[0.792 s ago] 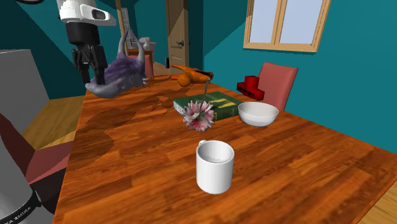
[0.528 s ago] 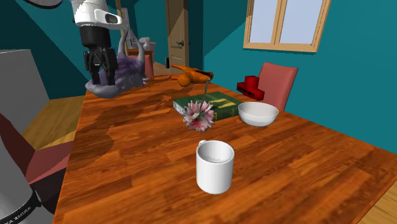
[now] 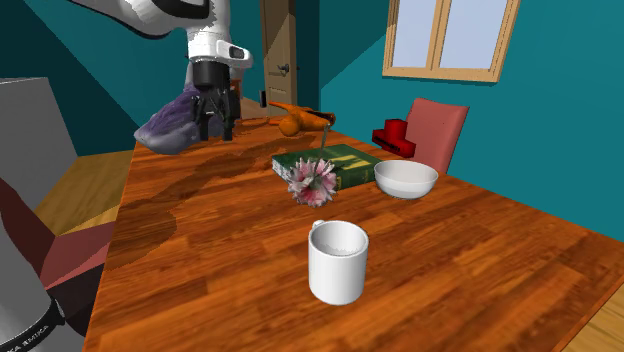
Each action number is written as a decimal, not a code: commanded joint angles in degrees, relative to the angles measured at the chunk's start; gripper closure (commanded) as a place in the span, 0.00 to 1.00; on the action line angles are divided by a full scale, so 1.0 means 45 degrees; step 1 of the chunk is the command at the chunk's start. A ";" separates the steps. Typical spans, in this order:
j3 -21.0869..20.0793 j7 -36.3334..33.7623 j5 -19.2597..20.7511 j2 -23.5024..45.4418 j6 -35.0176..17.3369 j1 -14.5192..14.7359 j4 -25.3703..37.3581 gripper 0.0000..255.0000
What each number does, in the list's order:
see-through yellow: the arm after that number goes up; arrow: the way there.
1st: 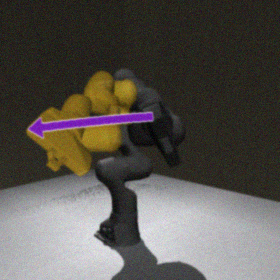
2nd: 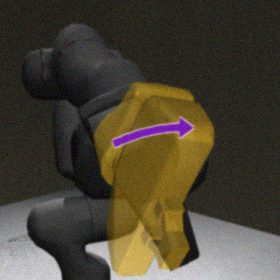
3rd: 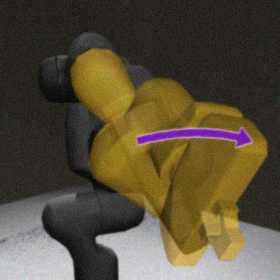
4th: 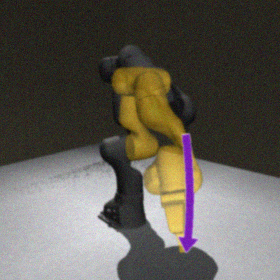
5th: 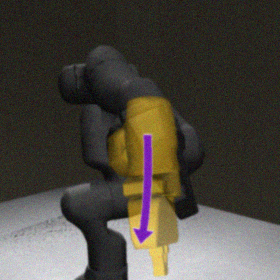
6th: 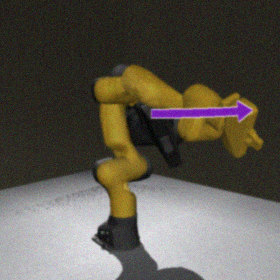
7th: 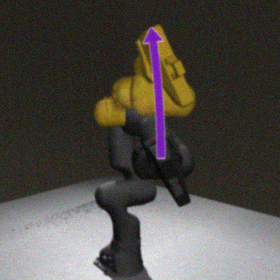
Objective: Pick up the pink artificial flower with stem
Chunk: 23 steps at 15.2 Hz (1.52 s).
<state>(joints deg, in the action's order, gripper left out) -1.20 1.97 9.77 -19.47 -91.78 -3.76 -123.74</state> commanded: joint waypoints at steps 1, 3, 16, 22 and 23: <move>-0.0026 -0.0117 0.0204 0.1253 -0.0017 -0.0076 0.0894 0.00; -0.0018 -0.0195 0.0418 0.2471 0.0047 -0.0151 0.1846 0.00; 0.0305 -0.0274 0.1499 0.9459 0.1579 -0.0306 0.8598 0.00; 0.0300 -0.0528 0.1498 0.9689 0.0609 -0.0345 0.7825 0.00; 0.0300 -0.0529 0.1498 0.9686 0.0608 -0.0346 0.7820 0.00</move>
<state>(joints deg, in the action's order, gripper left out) 0.16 -0.25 16.51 24.17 -88.43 -5.30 -87.89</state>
